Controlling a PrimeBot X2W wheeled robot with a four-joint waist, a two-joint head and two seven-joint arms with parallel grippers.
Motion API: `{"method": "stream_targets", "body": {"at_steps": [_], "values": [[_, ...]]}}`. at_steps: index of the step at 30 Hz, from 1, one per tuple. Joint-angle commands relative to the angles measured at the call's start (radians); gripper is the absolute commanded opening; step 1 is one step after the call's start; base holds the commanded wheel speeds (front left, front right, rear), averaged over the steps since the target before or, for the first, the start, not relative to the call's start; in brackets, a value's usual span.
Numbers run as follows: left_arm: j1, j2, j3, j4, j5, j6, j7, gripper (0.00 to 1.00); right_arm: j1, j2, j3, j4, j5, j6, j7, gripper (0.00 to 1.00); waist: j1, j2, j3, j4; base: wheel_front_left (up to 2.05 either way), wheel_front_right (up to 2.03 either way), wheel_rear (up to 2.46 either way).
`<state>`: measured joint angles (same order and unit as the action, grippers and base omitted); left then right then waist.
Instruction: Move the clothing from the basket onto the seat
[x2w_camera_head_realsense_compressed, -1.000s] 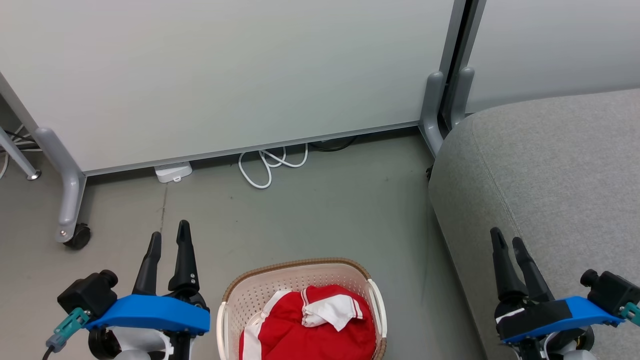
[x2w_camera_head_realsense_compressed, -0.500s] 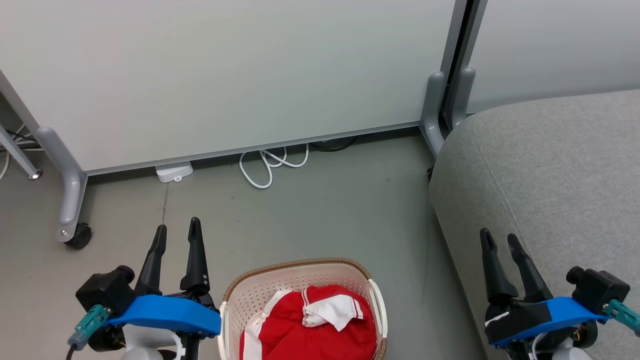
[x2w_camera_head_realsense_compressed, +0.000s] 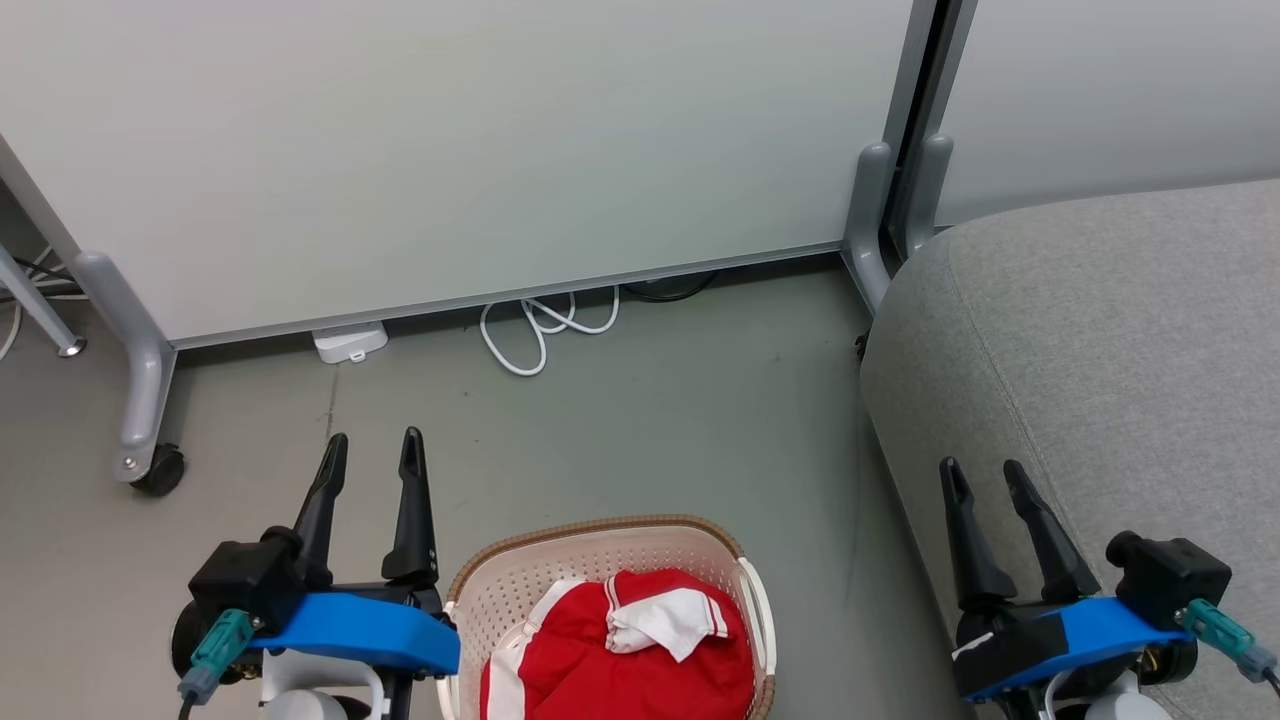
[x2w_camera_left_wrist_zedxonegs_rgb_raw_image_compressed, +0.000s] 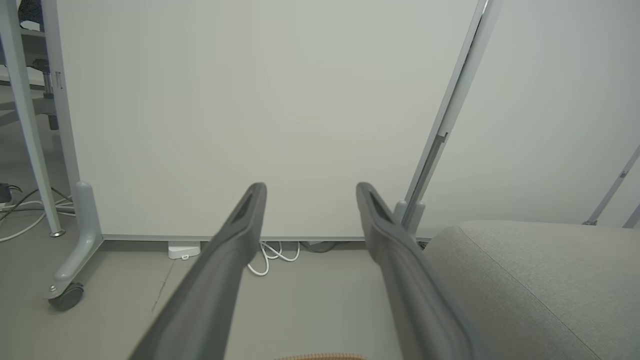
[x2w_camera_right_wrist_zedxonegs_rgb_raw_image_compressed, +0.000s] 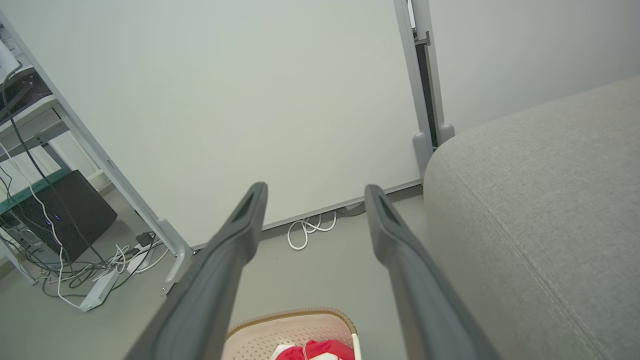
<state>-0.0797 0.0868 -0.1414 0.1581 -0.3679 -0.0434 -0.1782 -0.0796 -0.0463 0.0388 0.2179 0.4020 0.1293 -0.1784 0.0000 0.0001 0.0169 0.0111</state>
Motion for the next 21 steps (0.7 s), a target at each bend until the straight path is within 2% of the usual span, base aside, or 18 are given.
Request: {"method": "stream_targets", "body": {"at_steps": [1, 21], "values": [[-0.018, 0.006, -0.006, -0.012, 0.032, 0.003, -0.012, 1.0, -0.02, -0.006, 0.005, -0.01, -0.033, 0.002, -0.011, 1.0, 0.0, -0.0001, 0.001, 0.001, 0.0, 0.0, 0.0], [-0.014, 0.001, -0.024, -0.02, 0.205, -0.001, -0.055, 1.0, -0.018, -0.006, 0.03, -0.016, -0.199, 0.002, -0.055, 1.0, 0.0, -0.0001, 0.004, 0.003, 0.0, 0.0, 0.0]]}}
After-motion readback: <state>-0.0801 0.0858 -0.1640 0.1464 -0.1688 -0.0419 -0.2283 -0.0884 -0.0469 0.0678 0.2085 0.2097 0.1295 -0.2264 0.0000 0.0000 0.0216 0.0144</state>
